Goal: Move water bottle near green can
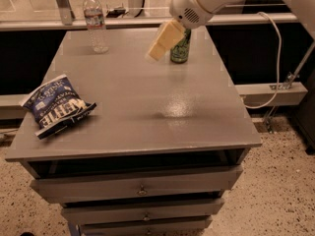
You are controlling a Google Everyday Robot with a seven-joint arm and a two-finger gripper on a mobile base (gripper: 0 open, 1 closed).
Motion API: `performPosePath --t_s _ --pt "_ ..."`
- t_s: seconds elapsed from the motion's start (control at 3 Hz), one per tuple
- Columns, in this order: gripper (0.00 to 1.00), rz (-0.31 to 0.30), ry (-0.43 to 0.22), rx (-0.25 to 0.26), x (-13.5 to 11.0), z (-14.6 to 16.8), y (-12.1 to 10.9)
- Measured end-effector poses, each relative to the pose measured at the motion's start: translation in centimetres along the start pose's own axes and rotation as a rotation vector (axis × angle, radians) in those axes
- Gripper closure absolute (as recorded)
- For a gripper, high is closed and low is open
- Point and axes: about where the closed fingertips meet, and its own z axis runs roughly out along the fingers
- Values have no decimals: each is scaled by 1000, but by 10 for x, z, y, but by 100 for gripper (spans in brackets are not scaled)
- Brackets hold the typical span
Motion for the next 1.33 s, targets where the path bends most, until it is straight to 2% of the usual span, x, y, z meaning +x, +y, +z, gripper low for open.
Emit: performPosePath --t_s 0.67,1.33 --pt "0 44 -223 12 -62 106 -51" --pt "0 64 -314 36 -109 187 -92"
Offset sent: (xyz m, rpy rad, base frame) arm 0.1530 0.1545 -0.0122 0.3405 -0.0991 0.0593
